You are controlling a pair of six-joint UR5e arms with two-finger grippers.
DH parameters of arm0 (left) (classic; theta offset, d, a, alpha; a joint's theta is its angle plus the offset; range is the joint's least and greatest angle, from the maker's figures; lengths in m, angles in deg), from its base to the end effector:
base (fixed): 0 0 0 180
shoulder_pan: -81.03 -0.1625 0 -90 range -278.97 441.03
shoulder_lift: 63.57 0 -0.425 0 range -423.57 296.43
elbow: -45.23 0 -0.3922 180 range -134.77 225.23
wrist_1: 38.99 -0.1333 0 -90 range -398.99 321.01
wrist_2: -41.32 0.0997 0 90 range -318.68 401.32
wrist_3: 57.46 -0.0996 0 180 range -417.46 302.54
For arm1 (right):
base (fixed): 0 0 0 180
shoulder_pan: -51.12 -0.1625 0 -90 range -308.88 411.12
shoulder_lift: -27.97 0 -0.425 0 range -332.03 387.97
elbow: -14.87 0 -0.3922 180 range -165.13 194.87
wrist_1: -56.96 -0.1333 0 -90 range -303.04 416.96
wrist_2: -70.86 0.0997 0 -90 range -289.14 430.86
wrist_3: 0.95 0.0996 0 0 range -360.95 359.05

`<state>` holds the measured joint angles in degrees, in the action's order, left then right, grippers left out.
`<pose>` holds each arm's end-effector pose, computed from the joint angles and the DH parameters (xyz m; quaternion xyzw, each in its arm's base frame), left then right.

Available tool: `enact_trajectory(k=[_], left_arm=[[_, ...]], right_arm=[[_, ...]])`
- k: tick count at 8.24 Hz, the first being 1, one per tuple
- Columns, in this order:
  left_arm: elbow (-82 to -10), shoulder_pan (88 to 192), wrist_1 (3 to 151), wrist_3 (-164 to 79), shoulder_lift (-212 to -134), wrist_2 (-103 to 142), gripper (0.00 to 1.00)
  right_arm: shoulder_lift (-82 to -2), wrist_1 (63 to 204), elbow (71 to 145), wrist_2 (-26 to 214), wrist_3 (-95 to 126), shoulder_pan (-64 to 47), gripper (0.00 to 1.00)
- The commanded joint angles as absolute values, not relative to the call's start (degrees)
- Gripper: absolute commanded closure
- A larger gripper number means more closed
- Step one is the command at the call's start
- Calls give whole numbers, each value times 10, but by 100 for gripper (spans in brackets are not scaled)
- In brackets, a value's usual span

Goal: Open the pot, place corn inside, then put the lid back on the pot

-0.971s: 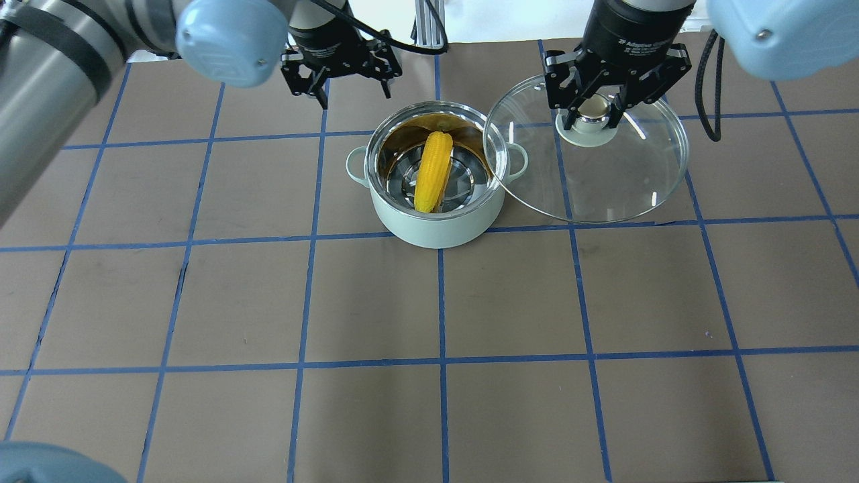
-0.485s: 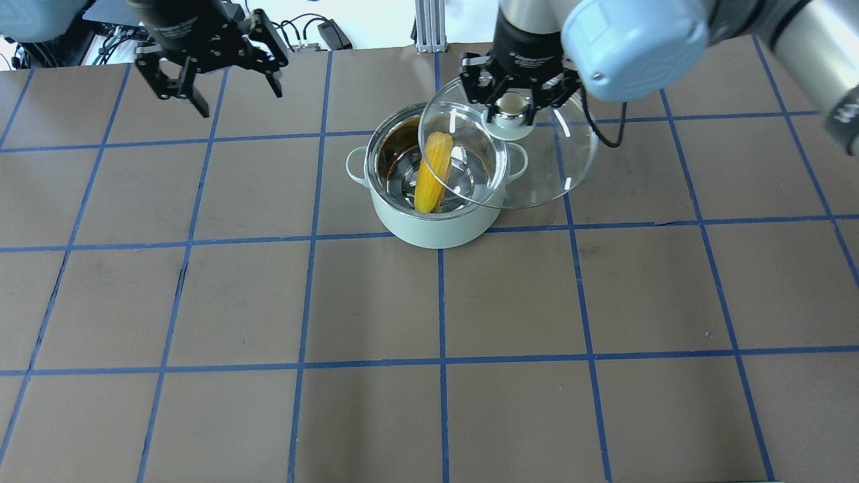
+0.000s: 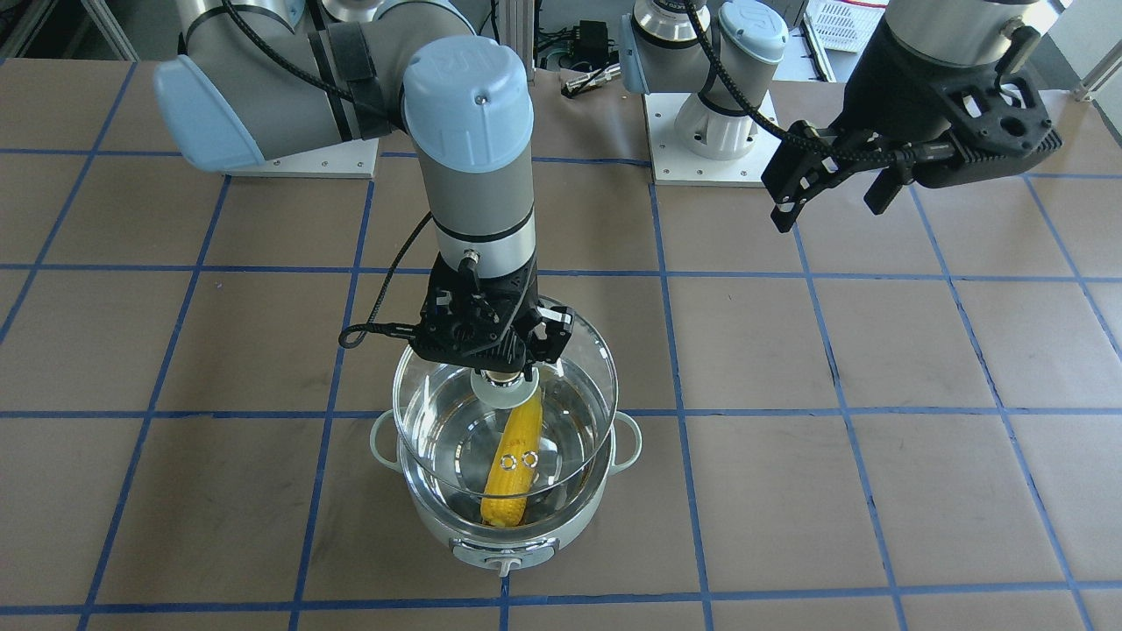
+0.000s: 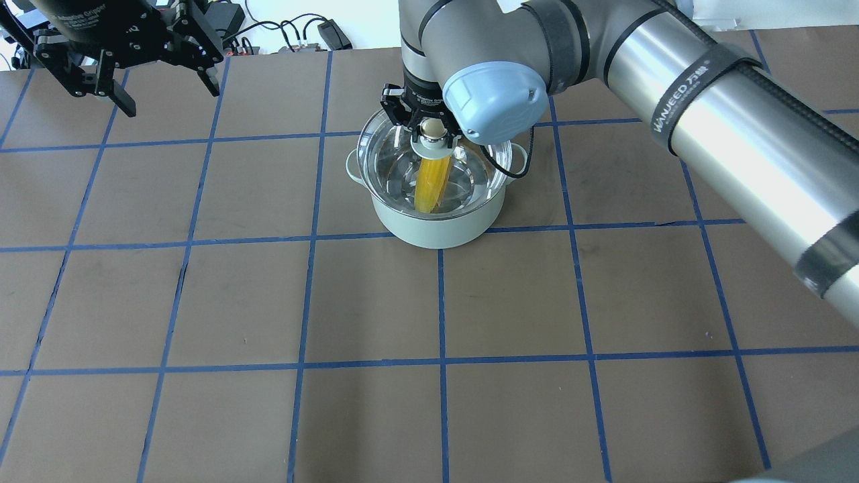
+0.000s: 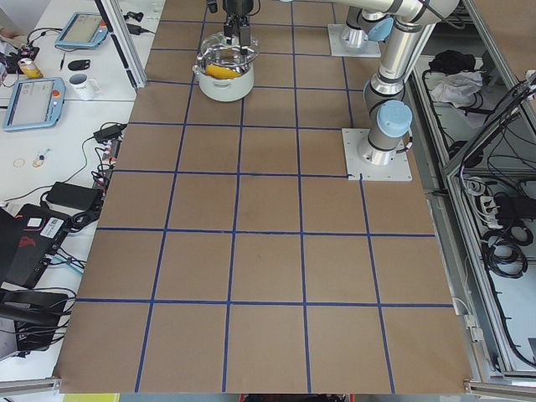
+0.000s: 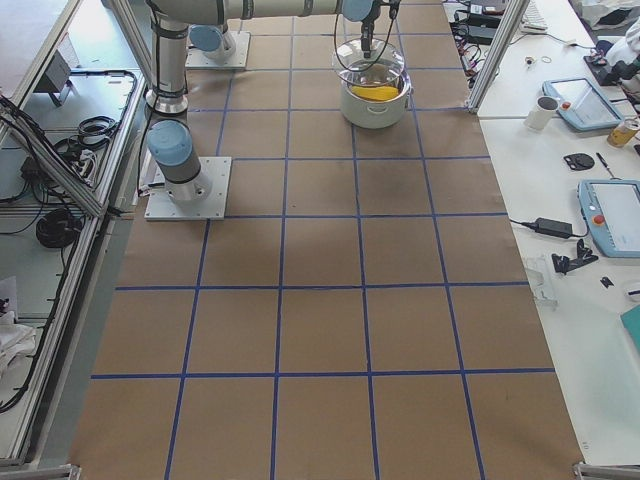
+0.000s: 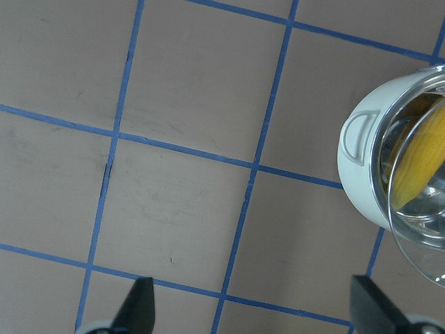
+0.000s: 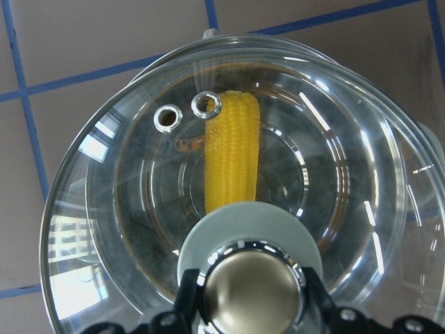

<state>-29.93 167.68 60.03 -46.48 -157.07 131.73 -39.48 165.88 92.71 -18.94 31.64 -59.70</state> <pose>-0.1023 -0.5210 0.5683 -0.1248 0.9920 -0.0204 0.0022 0.3603 -0.5714 0.4006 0.1021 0.9920 -0.0657 0.0350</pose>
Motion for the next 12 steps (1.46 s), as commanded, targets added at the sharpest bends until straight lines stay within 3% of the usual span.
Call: enact_trajectory(k=[1,7,12], left_arm=[[-302,1688,603,-477,-1559,1319,0],[-376,1733,566,-516,-1557,1318,0],[-386,1733,548,-571,-1551,1314,0]], right_arm=[[-362,1682,917,-189,327,-598,100],[-350,1686,911,-190,305,-592,100],[-347,1693,914,-191,298,-592,100]])
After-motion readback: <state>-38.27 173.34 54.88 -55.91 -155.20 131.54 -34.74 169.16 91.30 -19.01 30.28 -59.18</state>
